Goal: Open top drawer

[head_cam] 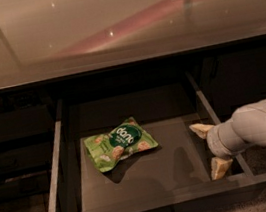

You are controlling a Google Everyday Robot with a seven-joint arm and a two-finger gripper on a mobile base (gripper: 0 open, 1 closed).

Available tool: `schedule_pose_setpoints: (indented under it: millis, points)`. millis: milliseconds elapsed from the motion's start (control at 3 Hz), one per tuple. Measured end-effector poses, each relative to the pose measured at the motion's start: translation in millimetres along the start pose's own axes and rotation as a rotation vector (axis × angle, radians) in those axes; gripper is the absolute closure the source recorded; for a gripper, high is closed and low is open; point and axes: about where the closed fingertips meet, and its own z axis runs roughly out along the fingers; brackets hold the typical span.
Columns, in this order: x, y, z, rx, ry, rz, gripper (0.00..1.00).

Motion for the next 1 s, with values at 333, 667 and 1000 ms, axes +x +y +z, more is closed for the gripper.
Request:
schedule_pose_setpoints:
  millis: [333, 667, 1000]
  points:
    - [-9.2, -24.1, -15.9, 0.005, -0.064, 0.011, 0.00]
    - [-21.1, -54.4, -70.9, 0.086, -0.093, 0.019, 0.00]
    - [-21.1, -54.4, -70.9, 0.086, -0.093, 0.019, 0.00]
